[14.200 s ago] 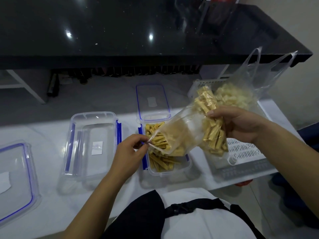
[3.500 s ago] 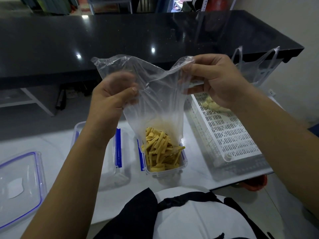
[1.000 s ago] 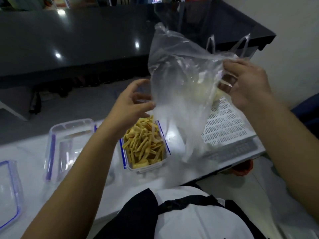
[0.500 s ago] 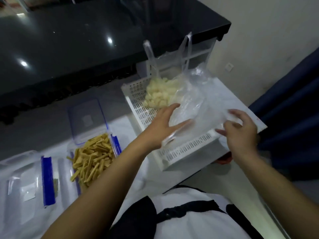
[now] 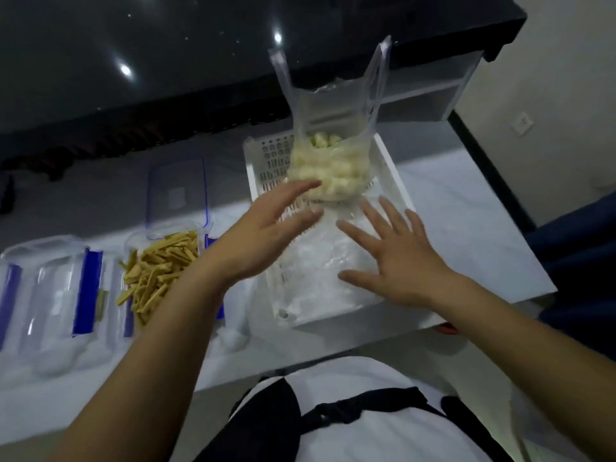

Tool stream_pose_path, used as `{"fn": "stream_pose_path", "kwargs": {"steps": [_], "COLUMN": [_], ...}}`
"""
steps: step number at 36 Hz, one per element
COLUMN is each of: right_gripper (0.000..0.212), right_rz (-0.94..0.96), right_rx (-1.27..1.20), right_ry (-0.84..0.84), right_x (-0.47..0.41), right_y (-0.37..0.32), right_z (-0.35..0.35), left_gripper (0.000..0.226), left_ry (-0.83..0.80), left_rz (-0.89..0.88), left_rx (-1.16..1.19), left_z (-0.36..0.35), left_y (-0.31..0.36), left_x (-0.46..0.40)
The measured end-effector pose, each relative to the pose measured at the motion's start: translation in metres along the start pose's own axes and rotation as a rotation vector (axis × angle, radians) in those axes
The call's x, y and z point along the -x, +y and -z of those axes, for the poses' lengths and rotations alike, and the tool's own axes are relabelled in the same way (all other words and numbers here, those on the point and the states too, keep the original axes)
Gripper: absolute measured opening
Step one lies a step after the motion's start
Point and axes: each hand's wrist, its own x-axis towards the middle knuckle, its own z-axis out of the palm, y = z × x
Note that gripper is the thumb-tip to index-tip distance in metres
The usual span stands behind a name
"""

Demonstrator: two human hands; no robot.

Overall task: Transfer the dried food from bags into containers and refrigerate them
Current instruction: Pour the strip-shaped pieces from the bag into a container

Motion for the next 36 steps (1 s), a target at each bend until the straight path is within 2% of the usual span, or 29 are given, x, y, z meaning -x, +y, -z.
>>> {"fn": "stream_pose_path", "kwargs": {"steps": [3, 6, 11, 15, 20, 22, 24, 28, 32, 34, 36], "right_gripper": [0.087, 0.089, 0.086, 0.08, 0.066, 0.063, 0.066, 0.079, 0.09, 0.094, 0.096], "right_rz": [-0.032, -0.067, -0.054, 0.019, 0.217, 0.291, 0.347, 0.385, 0.341, 0.296, 0.246], "right_rx": [0.151, 0.145, 0.03, -0.077, -0.427, -0.55, -0.598, -0.44, -0.315, -0.294, -0.284], "right_ry": [-0.163, -0.17, -0.163, -0.148, 0.008, -0.012, -0.072, -0.188, -0.274, -0.29, -0.25], "right_x": [-0.027, -0.042, -0.044, -0.034, -0.022, -0.02, -0.021, -0.028, -0.032, -0.033, -0.034], "right_y": [0.004, 0.009, 0.007, -0.016, -0.085, -0.118, -0.151, -0.201, -0.231, -0.242, -0.251], "right_z": [-0.024, -0.037, -0.031, -0.008, 0.021, 0.021, 0.012, -0.015, -0.041, -0.049, -0.051], "left_gripper": [0.078, 0.082, 0.074, 0.069, 0.071, 0.064, 0.069, 0.076, 0.065, 0.054, 0.039], "left_ry": [-0.098, -0.066, 0.101, 0.339, 0.679, 0.801, 0.895, 0.908, 0.803, 0.762, 0.827], "left_rz": [0.089, 0.164, 0.225, 0.295, 0.475, 0.537, 0.631, 0.761, 0.737, 0.697, 0.618], "left_rx": [-0.454, -0.593, -0.408, -0.22, -0.003, 0.066, 0.207, 0.557, 0.804, 0.792, 0.54], "left_z": [-0.031, -0.059, -0.067, -0.05, -0.019, -0.011, -0.007, -0.001, 0.004, 0.006, 0.017], "left_y": [-0.005, -0.015, -0.037, -0.052, -0.083, -0.1, -0.115, -0.143, -0.161, -0.166, -0.172], "left_x": [0.017, 0.034, 0.071, 0.111, 0.164, 0.182, 0.196, 0.211, 0.216, 0.219, 0.228]}}
